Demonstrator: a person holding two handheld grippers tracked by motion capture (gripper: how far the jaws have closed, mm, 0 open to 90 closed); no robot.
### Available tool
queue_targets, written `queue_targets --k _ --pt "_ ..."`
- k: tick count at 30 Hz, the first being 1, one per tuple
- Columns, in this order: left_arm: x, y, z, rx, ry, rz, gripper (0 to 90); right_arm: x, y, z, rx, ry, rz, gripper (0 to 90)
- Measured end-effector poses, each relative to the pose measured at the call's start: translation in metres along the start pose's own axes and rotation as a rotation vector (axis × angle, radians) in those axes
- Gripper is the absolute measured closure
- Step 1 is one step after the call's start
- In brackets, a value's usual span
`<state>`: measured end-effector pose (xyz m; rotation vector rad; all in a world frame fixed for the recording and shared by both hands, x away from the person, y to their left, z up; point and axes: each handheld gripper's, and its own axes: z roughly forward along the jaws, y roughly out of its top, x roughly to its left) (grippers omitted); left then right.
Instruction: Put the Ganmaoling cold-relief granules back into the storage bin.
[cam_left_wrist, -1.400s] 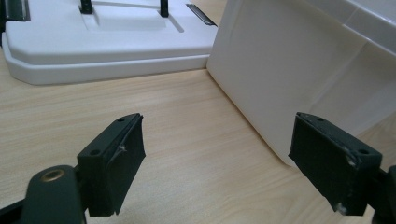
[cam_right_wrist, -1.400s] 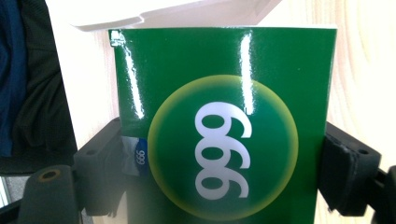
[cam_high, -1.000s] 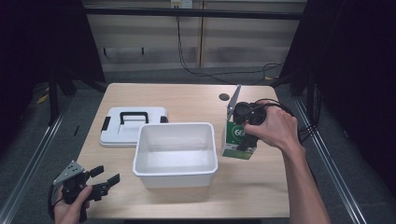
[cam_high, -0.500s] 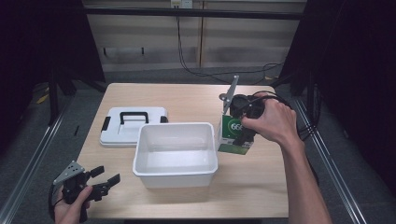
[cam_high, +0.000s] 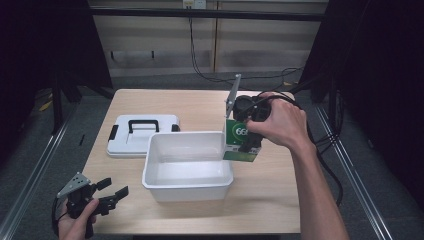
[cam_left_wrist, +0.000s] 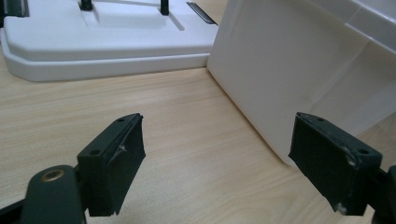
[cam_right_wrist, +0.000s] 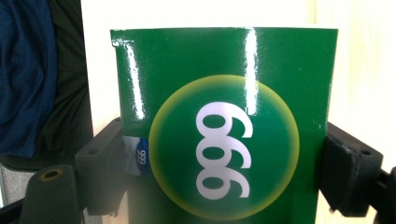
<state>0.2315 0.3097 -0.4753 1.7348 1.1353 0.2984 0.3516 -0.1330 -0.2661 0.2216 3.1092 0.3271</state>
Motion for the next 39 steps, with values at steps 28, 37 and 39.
queue_targets --k 28,37,39 --pt "0.000 0.000 0.000 -0.002 -0.001 -0.001 17.4 0.001 0.062 0.052 0.049 0.054 -0.067 16.1" --pt "0.001 0.000 -0.001 0.000 0.000 0.007 17.4 -0.002 0.068 0.072 0.088 0.051 -0.053 16.0" --pt "0.001 0.000 -0.001 -0.001 0.000 0.006 17.5 -0.003 0.068 0.076 0.090 0.052 -0.058 16.0"
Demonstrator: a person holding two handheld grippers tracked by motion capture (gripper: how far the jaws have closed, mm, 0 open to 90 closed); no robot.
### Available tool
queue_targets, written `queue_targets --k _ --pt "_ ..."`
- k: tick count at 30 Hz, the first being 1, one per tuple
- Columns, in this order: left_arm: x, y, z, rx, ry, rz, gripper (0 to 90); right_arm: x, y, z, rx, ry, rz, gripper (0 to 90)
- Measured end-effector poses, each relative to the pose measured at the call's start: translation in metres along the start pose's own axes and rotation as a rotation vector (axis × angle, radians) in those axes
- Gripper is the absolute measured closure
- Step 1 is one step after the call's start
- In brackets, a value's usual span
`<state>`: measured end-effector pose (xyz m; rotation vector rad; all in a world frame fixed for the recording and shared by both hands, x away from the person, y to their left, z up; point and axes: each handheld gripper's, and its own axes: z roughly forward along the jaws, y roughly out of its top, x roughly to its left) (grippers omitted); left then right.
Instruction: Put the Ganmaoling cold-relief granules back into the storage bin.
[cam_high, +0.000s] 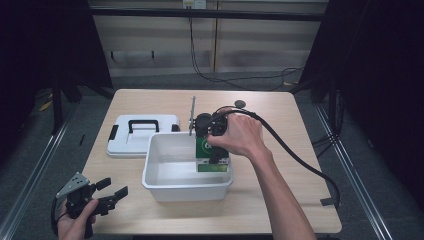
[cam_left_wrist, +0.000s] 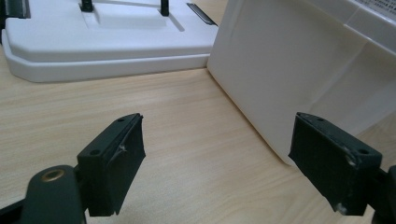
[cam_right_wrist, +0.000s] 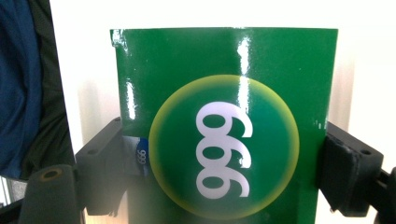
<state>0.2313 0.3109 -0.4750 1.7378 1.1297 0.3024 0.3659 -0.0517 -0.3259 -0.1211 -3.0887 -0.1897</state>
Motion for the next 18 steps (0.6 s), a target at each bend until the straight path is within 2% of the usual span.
queue_targets --k 7,13,18 --pt "0.000 0.000 0.000 0.001 0.000 -0.001 17.5 -0.002 -0.004 0.014 -0.005 0.016 0.013 15.9" --pt "0.000 0.000 0.000 -0.001 0.000 -0.004 17.5 -0.004 -0.011 0.023 -0.041 0.020 0.016 15.8" --pt "0.000 0.000 0.000 -0.001 0.002 0.002 17.4 -0.006 -0.013 0.032 -0.049 0.031 0.017 15.7"
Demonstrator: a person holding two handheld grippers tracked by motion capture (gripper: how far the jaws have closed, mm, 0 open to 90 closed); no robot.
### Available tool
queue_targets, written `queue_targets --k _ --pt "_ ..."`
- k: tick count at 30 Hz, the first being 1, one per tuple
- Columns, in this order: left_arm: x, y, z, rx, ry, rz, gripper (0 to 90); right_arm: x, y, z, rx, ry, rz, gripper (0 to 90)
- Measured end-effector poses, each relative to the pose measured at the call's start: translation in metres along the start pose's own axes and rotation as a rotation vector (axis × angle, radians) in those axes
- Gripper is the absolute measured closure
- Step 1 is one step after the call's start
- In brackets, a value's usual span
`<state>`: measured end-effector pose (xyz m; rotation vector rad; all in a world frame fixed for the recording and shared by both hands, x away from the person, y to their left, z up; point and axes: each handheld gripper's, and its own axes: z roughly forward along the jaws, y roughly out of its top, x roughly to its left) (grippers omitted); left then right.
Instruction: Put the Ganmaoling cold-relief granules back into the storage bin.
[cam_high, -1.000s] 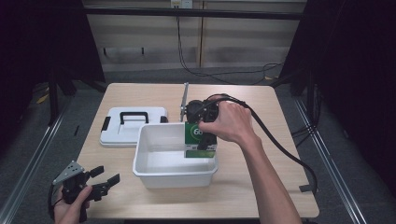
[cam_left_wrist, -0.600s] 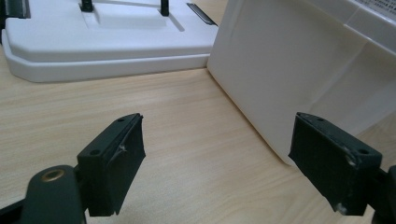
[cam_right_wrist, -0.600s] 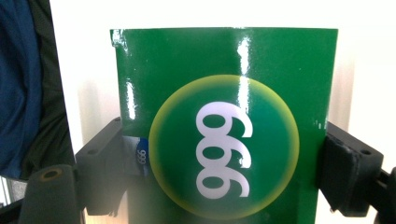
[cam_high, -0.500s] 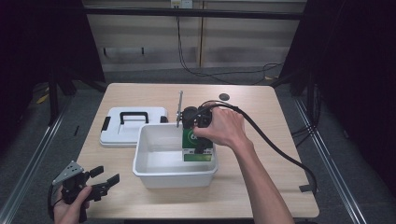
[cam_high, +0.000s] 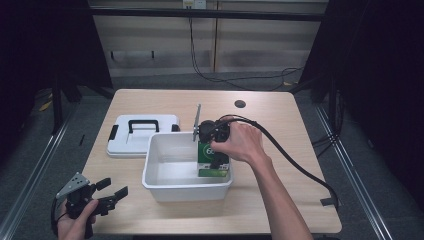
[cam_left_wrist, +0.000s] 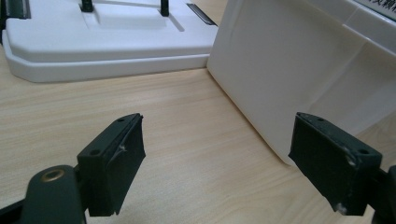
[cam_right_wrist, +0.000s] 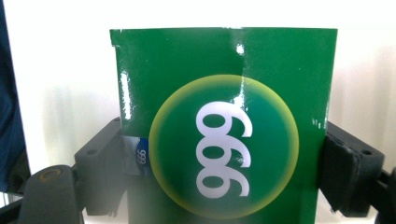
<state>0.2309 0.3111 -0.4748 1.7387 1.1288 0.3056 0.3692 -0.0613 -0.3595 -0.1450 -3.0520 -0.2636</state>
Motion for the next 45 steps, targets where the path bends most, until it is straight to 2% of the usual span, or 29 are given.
queue_targets --k 5,9,19,43,45 --pt "0.000 0.000 0.000 0.000 -0.001 -0.002 17.4 -0.001 0.003 0.010 0.027 -0.010 -0.030 15.7" --pt "0.000 0.000 -0.001 -0.002 0.000 -0.001 17.4 -0.001 0.003 0.014 0.039 -0.012 -0.022 15.7" --pt "0.000 0.000 0.000 -0.002 0.000 -0.003 17.4 -0.004 0.000 0.025 0.026 0.000 -0.020 15.5" --pt "-0.001 0.000 0.001 0.001 -0.004 -0.001 17.4 -0.008 0.003 0.047 0.073 0.007 -0.031 15.1" --pt "0.000 0.000 0.000 0.000 -0.003 -0.001 17.4 -0.008 0.004 0.048 0.082 0.008 -0.020 14.9"
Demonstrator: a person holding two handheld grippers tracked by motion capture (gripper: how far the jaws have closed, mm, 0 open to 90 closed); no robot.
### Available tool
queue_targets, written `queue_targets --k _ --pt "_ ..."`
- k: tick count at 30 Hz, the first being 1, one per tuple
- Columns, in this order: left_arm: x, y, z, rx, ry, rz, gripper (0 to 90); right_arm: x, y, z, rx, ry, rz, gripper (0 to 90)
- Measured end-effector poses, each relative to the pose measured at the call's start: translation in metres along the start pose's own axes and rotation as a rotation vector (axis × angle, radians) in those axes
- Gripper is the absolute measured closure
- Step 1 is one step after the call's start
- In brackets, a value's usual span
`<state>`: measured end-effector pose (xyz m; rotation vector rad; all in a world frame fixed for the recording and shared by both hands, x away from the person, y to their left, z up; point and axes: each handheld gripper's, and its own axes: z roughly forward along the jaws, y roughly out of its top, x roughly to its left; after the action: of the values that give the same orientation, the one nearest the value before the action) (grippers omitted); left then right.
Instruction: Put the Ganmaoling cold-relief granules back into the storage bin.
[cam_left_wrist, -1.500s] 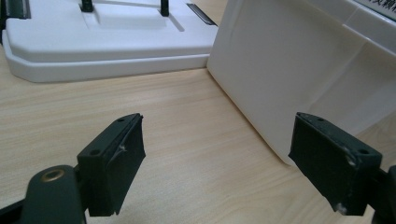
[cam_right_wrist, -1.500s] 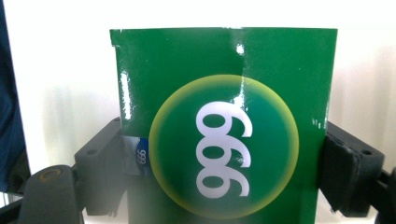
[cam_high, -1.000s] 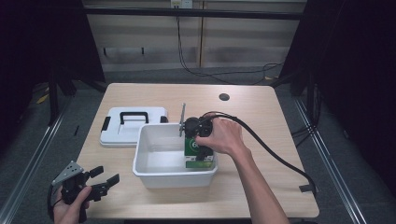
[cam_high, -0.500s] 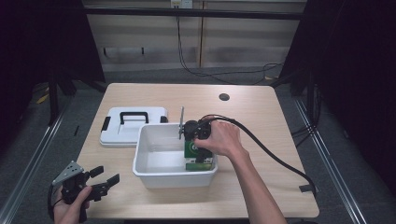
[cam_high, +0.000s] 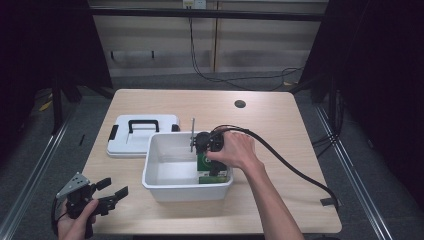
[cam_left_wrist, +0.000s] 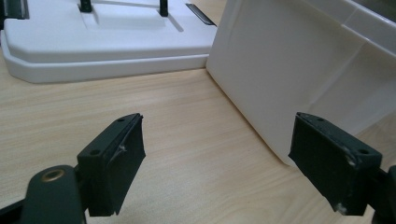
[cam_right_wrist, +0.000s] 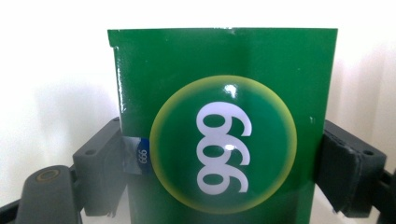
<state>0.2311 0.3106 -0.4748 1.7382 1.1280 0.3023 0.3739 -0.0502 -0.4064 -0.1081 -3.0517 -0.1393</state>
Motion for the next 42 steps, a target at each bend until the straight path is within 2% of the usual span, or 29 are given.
queue_targets --k 7,8,13,15,23,31,36,42 --pt "0.000 0.000 0.001 0.001 -0.003 0.004 17.4 0.000 0.000 0.000 0.038 -0.013 0.003 14.3" --pt "0.000 0.000 0.001 0.000 -0.004 0.003 17.4 0.000 -0.001 0.001 0.025 -0.003 0.004 14.3" --pt "0.000 0.001 0.001 0.001 -0.003 0.004 17.4 0.001 -0.001 -0.001 0.031 -0.007 0.014 13.9" --pt "-0.001 0.001 0.001 0.000 -0.003 0.000 17.4 0.001 -0.001 -0.001 0.037 -0.008 0.003 13.9" --pt "-0.001 0.001 0.002 0.000 -0.004 -0.002 17.4 0.000 -0.005 -0.009 0.038 -0.004 0.027 15.8" --pt "0.000 0.001 0.003 0.003 -0.008 0.002 17.5 0.002 -0.008 -0.018 0.006 -0.015 0.039 16.1" --pt "0.000 0.000 0.001 0.001 -0.004 -0.005 17.4 0.001 -0.013 -0.024 -0.051 0.004 0.054 17.2" --pt "-0.002 0.000 0.002 0.006 -0.005 0.000 17.4 0.003 -0.022 -0.031 -0.102 -0.005 0.070 17.6"
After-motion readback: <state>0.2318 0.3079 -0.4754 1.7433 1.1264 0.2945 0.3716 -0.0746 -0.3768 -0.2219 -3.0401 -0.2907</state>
